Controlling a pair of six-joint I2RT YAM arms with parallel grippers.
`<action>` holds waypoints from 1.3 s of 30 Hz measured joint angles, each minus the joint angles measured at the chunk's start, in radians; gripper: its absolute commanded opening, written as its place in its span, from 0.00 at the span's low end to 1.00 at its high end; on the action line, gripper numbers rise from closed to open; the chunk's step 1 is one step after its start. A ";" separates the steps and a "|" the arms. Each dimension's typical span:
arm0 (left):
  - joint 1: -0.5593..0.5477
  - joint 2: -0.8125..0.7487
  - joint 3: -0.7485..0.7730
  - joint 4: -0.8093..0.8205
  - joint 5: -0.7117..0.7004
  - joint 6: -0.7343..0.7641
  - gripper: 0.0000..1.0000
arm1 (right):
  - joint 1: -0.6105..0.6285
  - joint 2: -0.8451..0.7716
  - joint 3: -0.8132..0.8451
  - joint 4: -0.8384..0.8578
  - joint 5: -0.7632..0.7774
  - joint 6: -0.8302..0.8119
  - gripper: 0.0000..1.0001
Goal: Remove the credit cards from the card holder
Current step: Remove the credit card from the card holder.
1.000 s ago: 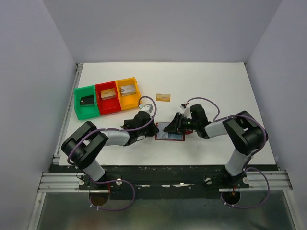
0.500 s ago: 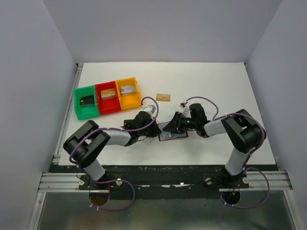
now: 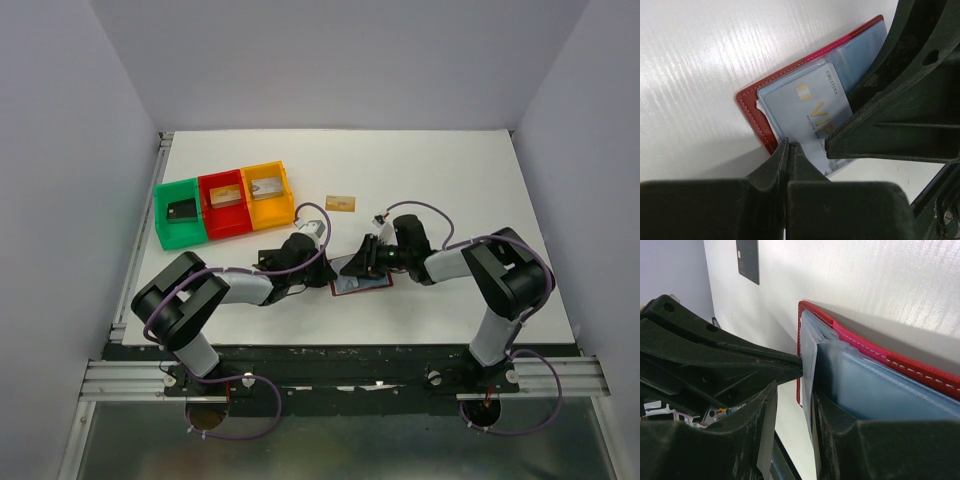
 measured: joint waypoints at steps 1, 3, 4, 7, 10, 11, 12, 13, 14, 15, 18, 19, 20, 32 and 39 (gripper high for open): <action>-0.002 -0.002 -0.001 -0.002 -0.002 -0.001 0.10 | 0.000 -0.004 0.000 -0.011 0.000 -0.003 0.40; -0.005 -0.007 -0.007 -0.003 -0.005 -0.005 0.13 | 0.000 -0.016 0.001 -0.035 0.001 -0.014 0.40; -0.007 -0.010 -0.010 -0.005 -0.006 -0.006 0.15 | 0.000 -0.021 0.001 -0.046 0.001 -0.020 0.39; -0.011 -0.019 -0.018 -0.011 -0.011 -0.011 0.22 | 0.001 -0.035 0.001 -0.074 0.003 -0.033 0.39; -0.011 -0.032 -0.031 -0.011 -0.017 -0.018 0.21 | 0.001 -0.041 0.001 -0.092 0.006 -0.044 0.39; -0.013 -0.037 -0.035 -0.011 -0.017 -0.019 0.18 | 0.002 -0.042 0.001 -0.096 0.007 -0.046 0.39; -0.013 -0.038 -0.036 -0.012 -0.017 -0.020 0.13 | 0.002 -0.043 0.002 -0.101 0.008 -0.048 0.39; -0.014 -0.038 -0.036 -0.013 -0.018 -0.020 0.10 | 0.002 -0.046 0.002 -0.107 0.008 -0.050 0.38; -0.014 -0.038 -0.036 -0.017 -0.018 -0.023 0.04 | 0.002 -0.048 0.002 -0.112 0.009 -0.052 0.38; -0.014 -0.038 -0.035 -0.019 -0.018 -0.022 0.01 | 0.002 -0.052 0.002 -0.117 0.011 -0.053 0.38; -0.015 -0.038 -0.027 -0.031 -0.019 -0.024 0.00 | 0.002 -0.062 0.002 -0.133 0.017 -0.063 0.38; -0.015 -0.038 -0.024 -0.037 -0.021 -0.024 0.00 | 0.002 -0.066 0.002 -0.140 0.019 -0.067 0.38; -0.015 -0.038 -0.023 -0.040 -0.021 -0.024 0.00 | 0.002 -0.070 0.002 -0.146 0.021 -0.070 0.38; -0.015 -0.038 -0.010 -0.068 -0.031 -0.027 0.00 | 0.001 -0.099 0.004 -0.203 0.046 -0.099 0.36; -0.014 -0.038 -0.009 -0.070 -0.032 -0.036 0.00 | -0.001 -0.119 0.004 -0.231 0.058 -0.113 0.36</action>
